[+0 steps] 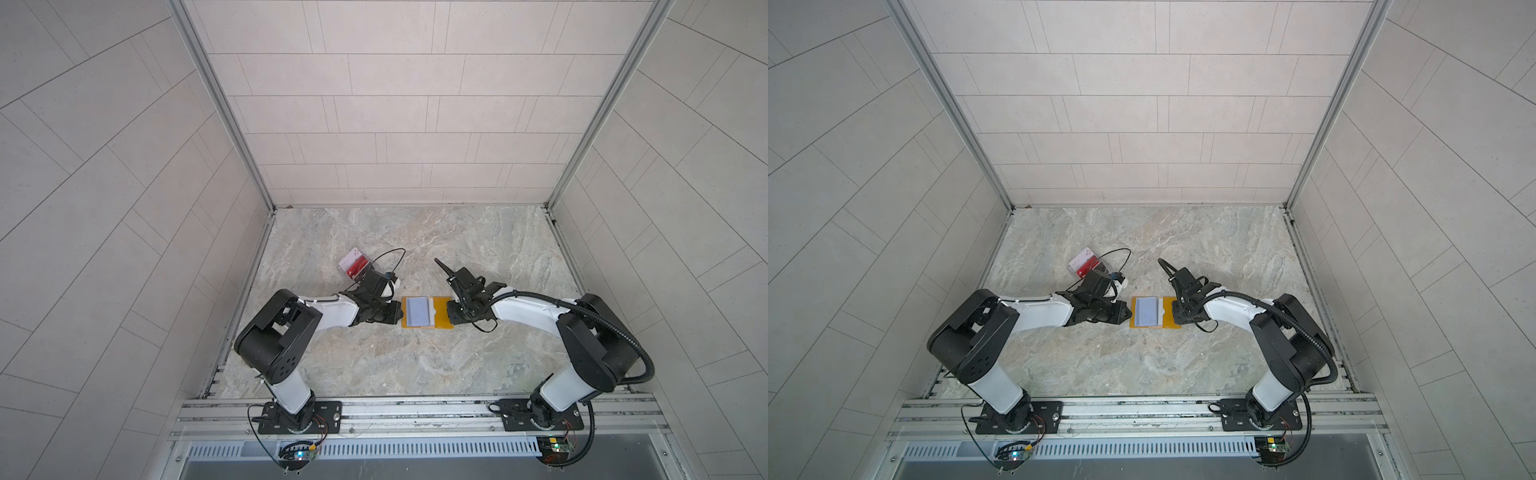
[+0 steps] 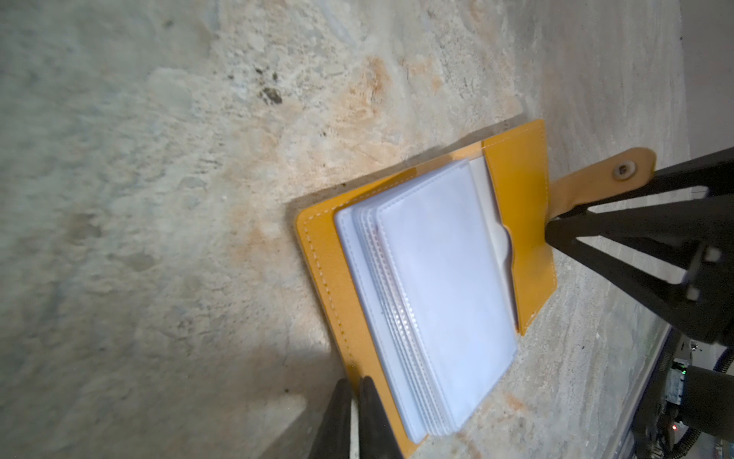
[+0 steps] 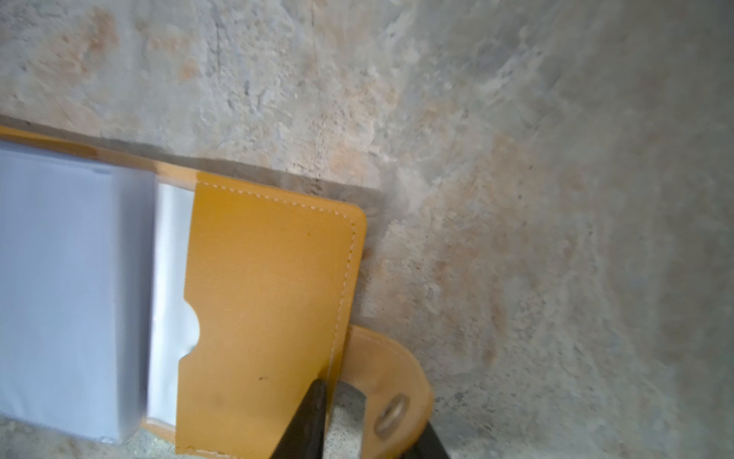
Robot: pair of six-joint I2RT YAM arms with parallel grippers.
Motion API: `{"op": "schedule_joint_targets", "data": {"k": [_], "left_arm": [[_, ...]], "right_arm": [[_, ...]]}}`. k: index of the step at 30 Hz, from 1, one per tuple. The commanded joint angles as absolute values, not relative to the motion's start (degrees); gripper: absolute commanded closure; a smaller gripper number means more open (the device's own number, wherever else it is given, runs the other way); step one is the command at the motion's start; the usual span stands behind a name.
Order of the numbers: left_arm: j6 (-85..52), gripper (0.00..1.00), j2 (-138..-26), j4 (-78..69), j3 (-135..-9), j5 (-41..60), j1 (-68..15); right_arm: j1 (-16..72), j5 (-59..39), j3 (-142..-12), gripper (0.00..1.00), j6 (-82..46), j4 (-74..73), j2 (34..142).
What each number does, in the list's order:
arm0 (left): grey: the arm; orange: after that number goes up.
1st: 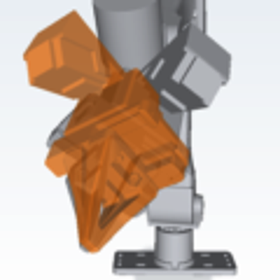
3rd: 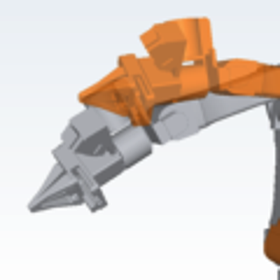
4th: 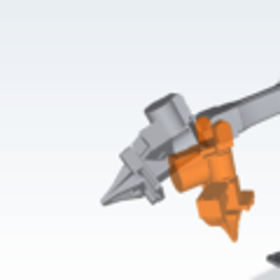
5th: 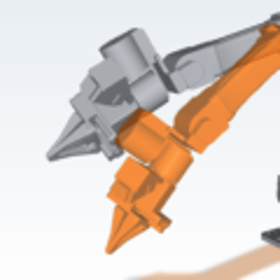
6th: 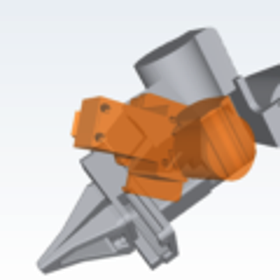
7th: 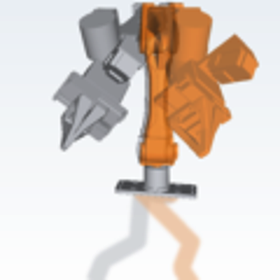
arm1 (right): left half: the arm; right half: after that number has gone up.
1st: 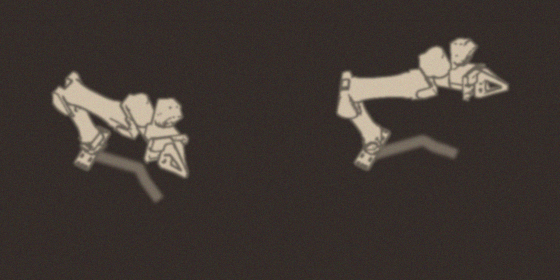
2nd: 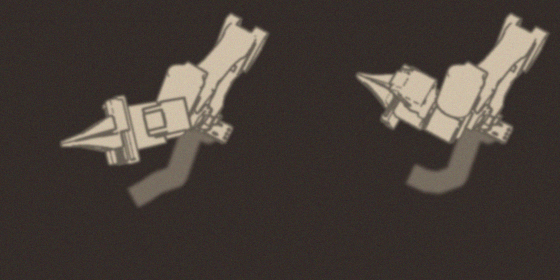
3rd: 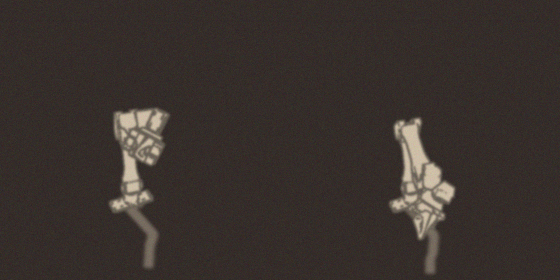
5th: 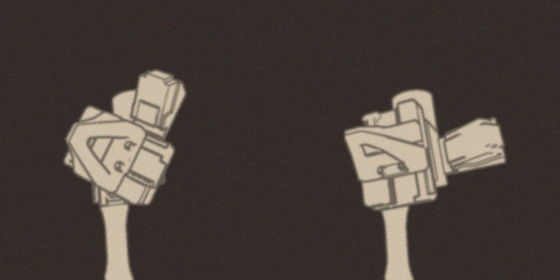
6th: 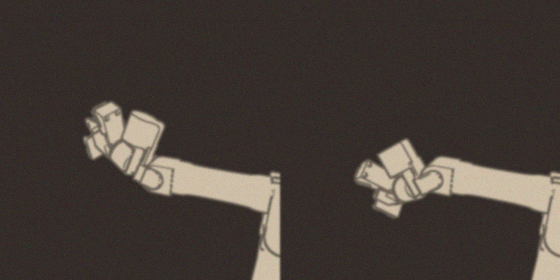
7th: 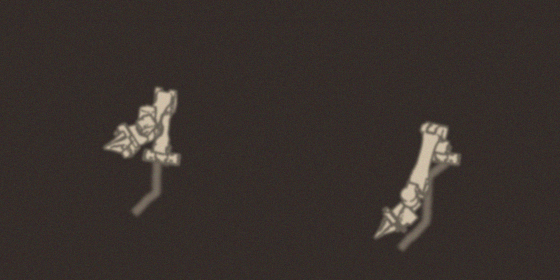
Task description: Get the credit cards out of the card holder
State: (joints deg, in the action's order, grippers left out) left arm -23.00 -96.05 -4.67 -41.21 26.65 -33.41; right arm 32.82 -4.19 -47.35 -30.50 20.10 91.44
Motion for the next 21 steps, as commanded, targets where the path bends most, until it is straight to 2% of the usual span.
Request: {"op": "schedule_joint_targets", "data": {"k": [1,9,14,21], "left_arm": [[-22.39,0.88,-94.62,-4.04,-40.66,25.89,-33.66],[-22.4,0.87,-94.24,-4.31,-40.08,25.58,-33.66],[-22.4,0.86,-93.85,-4.46,-39.96,25.13,-33.66],[-22.5,0.86,-93.34,-4.98,-39.56,25.14,-33.66]], "right_arm": [[33.38,-2.76,-46.44,0.69,-31.03,20.59,93.64],[35.04,1.14,-49.12,0.69,-30.29,23.72,92.5],[37.9,5.99,-51.66,0.69,-28.8,26.61,88.13],[40.14,2.59,-53.98,0.66,-28.41,26.23,81.85]]}}
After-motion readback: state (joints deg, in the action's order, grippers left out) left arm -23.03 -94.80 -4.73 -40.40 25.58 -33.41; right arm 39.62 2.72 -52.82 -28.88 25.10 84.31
